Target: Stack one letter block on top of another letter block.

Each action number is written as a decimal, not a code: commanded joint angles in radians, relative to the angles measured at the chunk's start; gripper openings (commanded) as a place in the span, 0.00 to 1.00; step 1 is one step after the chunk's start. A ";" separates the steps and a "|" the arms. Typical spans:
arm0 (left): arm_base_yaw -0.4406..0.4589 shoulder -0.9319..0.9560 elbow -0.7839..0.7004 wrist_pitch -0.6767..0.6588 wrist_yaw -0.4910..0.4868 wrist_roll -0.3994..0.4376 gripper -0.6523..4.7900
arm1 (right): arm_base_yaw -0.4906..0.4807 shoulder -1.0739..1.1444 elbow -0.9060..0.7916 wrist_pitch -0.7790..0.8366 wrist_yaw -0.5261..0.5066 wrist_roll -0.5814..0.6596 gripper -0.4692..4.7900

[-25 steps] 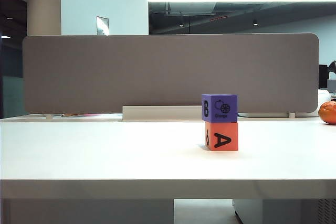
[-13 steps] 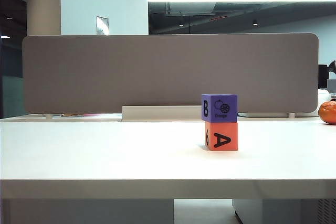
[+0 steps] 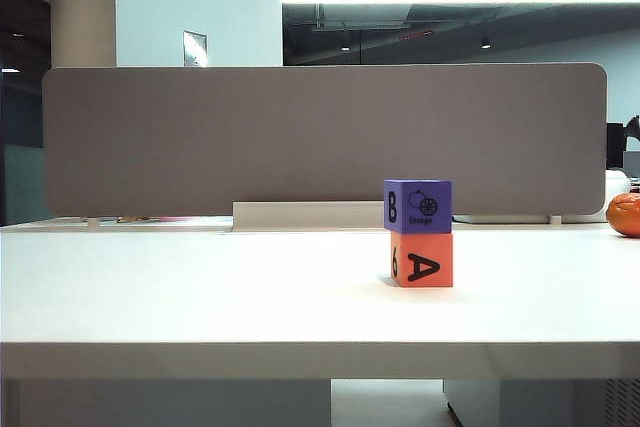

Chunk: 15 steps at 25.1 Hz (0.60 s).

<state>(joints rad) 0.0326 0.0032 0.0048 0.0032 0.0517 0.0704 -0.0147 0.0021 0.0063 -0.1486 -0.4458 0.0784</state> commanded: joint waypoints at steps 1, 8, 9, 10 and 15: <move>-0.001 0.001 0.003 0.010 0.005 0.000 0.11 | 0.000 -0.002 -0.004 0.015 -0.001 0.000 0.09; -0.001 0.001 0.003 0.010 0.005 0.000 0.11 | -0.002 -0.002 -0.005 0.065 0.110 -0.172 0.09; -0.001 0.001 0.003 0.010 0.005 0.000 0.11 | -0.002 -0.002 -0.005 0.083 0.193 -0.162 0.09; -0.001 0.001 0.003 0.010 0.005 0.000 0.11 | -0.002 -0.002 -0.005 0.089 0.233 -0.154 0.09; -0.001 0.001 0.003 0.010 0.005 0.000 0.11 | -0.001 -0.002 -0.005 0.100 0.449 -0.100 0.09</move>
<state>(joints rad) 0.0322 0.0032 0.0048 0.0029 0.0517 0.0704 -0.0162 0.0017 0.0063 -0.0654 -0.0425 -0.0334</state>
